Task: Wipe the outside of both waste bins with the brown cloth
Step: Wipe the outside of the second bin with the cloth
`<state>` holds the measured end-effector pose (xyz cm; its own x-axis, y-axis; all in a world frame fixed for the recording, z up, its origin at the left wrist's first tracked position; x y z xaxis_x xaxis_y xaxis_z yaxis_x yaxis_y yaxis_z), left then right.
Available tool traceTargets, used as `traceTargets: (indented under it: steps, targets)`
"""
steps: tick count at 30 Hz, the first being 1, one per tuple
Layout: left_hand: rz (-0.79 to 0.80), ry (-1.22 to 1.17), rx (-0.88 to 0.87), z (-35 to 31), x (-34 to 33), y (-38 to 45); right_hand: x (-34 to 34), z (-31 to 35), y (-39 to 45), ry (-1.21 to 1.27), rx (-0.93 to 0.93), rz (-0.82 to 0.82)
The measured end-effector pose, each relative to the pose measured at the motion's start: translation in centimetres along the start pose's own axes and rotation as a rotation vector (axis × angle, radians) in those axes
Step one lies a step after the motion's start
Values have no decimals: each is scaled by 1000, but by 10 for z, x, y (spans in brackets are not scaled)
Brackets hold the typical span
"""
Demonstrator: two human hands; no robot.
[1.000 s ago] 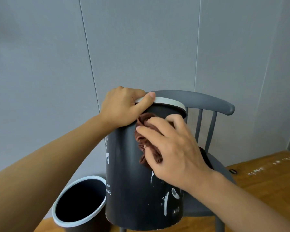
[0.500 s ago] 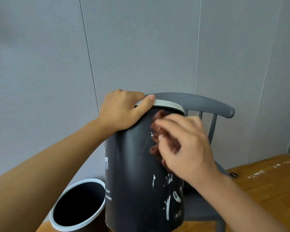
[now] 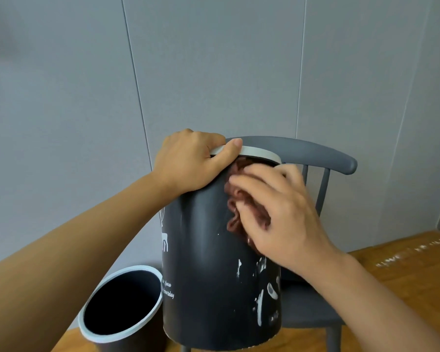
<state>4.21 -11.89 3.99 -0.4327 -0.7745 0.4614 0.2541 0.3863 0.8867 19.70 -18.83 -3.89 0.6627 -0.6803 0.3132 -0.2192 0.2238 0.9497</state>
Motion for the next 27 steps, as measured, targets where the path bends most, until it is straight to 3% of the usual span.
traceTargets:
  steps: [3,5,11,13,18,24,27]
  targets:
    - [14,7,51,10,-2,2,-3,32,-27,96,198,174]
    - [15,6,65,13,-3,2,-4,38,-32,125,204,225]
    - [14,16,25,4,-4,3,-1,-2,4,56,-69,-29]
    - [20,16,24,4,-4,4,-3,3,0,45,-28,4]
    - [23,29,94,19,-5,3,-2,22,-22,128,122,274]
    - [19,27,78,16,-2,1,-5,-2,-6,80,-79,39]
    - [39,36,95,20,-4,2,-6,6,-18,120,16,124]
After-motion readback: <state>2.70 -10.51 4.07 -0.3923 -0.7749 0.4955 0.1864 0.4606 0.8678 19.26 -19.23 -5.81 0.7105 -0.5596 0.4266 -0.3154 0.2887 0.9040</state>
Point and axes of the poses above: each hand's wrist, its own y-axis towards the middle knuckle, its own x-axis out of the back of the hand, z = x × y, the point moved 6 cm from there along y, towards the middle knuckle, and after that the axes turned 7 degrees about -z, right-handed, at the moved point
